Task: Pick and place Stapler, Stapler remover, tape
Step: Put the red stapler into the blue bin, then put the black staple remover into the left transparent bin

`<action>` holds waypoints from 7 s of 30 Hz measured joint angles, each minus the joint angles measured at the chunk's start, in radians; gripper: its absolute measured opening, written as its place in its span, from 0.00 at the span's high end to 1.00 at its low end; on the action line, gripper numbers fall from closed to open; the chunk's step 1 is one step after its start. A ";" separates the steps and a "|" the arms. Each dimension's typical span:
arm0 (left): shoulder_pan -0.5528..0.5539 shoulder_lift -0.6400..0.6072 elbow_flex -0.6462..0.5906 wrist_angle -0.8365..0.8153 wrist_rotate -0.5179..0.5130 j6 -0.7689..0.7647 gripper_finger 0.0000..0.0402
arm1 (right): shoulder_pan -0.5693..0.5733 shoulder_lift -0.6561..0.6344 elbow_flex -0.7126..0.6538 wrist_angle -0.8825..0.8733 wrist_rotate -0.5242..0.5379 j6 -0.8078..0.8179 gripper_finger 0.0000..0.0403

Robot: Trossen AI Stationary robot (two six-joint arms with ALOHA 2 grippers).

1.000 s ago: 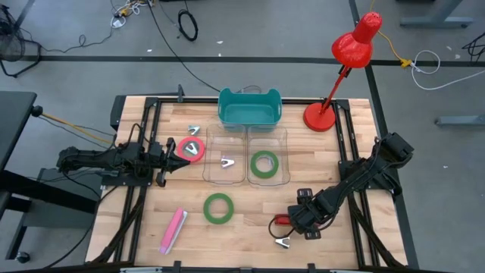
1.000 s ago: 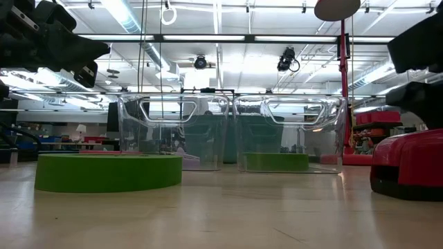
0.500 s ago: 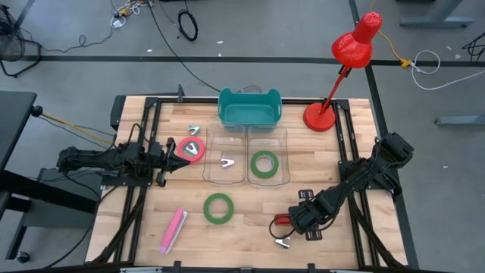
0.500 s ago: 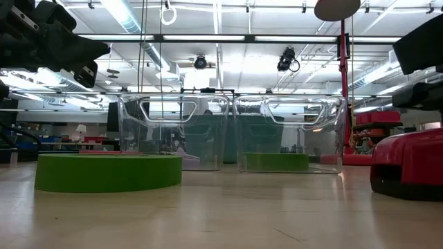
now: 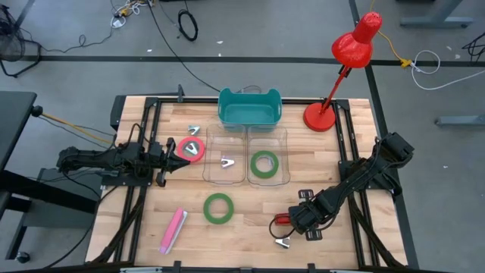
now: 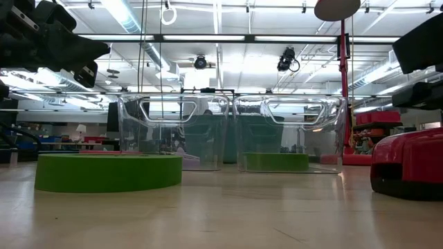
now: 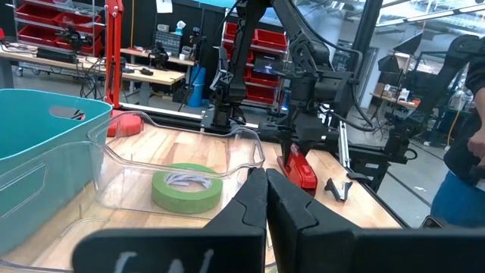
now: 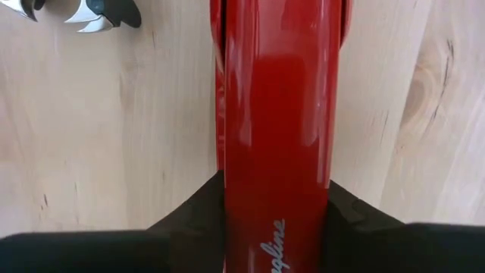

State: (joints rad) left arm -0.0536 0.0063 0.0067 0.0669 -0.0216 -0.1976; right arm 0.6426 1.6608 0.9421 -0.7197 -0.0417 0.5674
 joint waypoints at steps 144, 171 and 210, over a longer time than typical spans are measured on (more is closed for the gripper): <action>0.000 0.000 0.000 0.000 0.000 0.000 0.99 | -1.209 0.294 0.768 0.003 0.128 -1.163 0.68; 0.000 0.000 0.000 0.000 0.000 0.000 0.99 | -1.222 0.438 0.767 0.084 0.193 -1.148 0.57; 0.000 0.000 0.000 0.000 0.000 0.000 0.99 | -1.025 0.160 0.767 0.018 0.135 -1.043 0.38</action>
State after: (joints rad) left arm -0.0536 0.0059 0.0067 0.0666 -0.0219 -0.1974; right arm -0.3822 1.8209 1.7092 -0.7016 0.0933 -0.4758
